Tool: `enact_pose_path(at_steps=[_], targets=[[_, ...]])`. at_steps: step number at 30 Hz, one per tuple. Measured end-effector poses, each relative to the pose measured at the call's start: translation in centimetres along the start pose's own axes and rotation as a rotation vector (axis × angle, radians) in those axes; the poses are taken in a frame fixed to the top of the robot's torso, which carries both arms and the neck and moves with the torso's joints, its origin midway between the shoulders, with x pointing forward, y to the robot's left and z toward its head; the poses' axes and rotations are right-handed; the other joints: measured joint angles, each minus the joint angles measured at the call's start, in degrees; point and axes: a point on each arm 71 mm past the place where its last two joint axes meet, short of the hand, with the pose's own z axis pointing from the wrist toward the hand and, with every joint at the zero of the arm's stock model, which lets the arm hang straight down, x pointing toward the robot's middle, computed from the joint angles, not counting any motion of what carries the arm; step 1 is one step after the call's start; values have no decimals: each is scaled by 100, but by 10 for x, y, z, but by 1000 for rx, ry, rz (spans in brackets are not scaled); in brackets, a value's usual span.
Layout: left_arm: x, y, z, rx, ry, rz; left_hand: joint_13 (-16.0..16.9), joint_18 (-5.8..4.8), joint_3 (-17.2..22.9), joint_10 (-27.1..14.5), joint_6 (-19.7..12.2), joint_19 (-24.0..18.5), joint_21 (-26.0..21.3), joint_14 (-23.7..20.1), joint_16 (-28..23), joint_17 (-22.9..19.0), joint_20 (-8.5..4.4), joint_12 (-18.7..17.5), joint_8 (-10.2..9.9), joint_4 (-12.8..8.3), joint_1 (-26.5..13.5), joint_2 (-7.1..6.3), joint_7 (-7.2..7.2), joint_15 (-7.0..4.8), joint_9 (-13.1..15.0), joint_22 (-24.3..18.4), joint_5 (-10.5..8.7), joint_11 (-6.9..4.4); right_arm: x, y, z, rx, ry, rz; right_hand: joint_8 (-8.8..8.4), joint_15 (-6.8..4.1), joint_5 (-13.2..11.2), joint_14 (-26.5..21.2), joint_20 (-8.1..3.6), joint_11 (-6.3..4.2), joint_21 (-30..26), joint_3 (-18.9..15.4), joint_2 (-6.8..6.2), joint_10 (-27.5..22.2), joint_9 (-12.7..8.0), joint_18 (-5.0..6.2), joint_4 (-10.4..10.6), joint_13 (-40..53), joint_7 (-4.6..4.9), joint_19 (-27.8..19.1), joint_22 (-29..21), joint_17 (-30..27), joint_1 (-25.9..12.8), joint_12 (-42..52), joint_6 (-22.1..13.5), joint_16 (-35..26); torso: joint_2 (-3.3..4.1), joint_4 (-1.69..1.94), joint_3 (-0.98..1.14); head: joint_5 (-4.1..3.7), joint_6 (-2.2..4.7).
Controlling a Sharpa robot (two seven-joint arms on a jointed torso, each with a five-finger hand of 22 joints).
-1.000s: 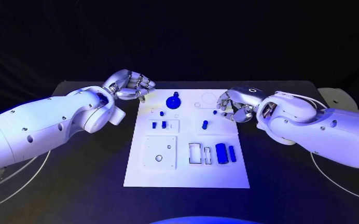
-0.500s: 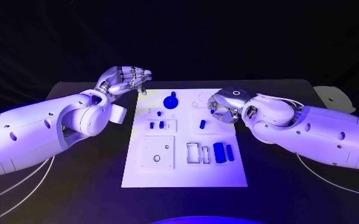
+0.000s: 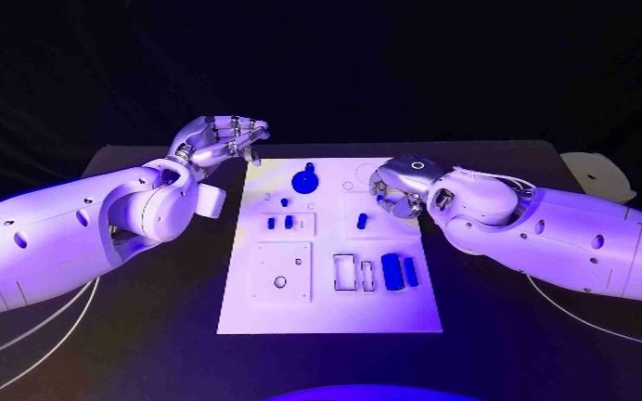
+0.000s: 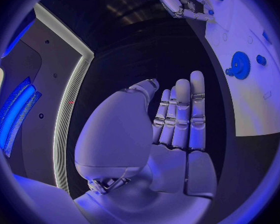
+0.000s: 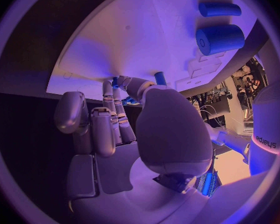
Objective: Assemble the parts on the task board
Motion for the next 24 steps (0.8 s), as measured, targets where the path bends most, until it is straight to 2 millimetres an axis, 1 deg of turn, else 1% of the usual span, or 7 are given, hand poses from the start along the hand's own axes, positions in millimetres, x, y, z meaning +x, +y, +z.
enact_pose_path(at_steps=[4,6,9,12,20,22,24], targets=[[0,0,0,-2,-2,-4,5,0,0,0,20,0,0,0,0,0,0,0,0,0,0,0,20,0,0,0,0,0,0,0,1,1,0,-3,64,-21,-9,-22,-11,-49,108,30,32,131,33,2,-81,-26,-42,52,90,42,32,56,141,21,-1,-3,3,4,-14],[-1,0,0,-2,-3,-6,5,0,0,0,20,0,0,0,0,0,0,0,0,0,0,0,20,0,0,0,0,0,0,0,2,1,1,-4,112,-35,-13,-9,-31,-62,166,29,41,208,49,-76,-110,-29,-61,72,137,57,41,55,202,21,-2,-3,3,4,-16],[-1,0,0,-5,-4,-7,5,0,16,0,20,0,-22,0,-22,-5,0,0,0,-16,0,0,20,0,0,-5,0,0,0,0,2,0,2,-8,135,-64,-23,-22,-51,-67,259,14,69,254,69,-76,-175,-30,-105,92,190,80,69,87,264,52,-2,-6,4,4,-21],[-1,0,0,-7,-4,-8,5,0,16,0,20,0,-22,0,-22,-5,0,0,0,-16,0,0,20,0,1,-5,0,0,1,1,2,-1,3,-12,174,-84,-25,-1,-31,-48,277,6,85,273,79,-75,-199,-27,-102,112,192,87,85,104,302,52,-2,-6,4,0,-30],[-1,1,0,-14,-5,-10,5,0,63,0,20,21,-22,-21,-22,-19,-21,23,22,-64,51,5,20,-21,1,-13,0,0,2,3,3,-2,3,-31,175,-104,-35,-22,-62,-38,405,-8,124,283,96,-78,-216,13,-110,153,191,120,121,110,350,72,-3,-8,6,-12,-52],[-1,1,0,-17,-5,-11,4,0,65,0,20,21,-22,-21,-22,-20,-21,23,22,-66,51,5,20,-21,0,-17,0,0,2,4,4,-3,3,-39,201,-104,-34,-22,-70,-32,890,1,152,289,99,-251,-273,14,-139,402,191,132,138,111,379,72,-3,-7,5,-18,-54],[0,1,-1,-19,-3,-12,4,0,79,0,20,21,-22,-21,-22,-24,-21,23,22,-80,51,5,20,-21,-5,-19,0,0,2,5,4,-3,2,-47,218,-125,-18,-1,-75,-7,1361,1,200,314,124,-341,-304,-2,-133,565,191,97,121,111,400,72,-3,-7,4,-22,-60]])
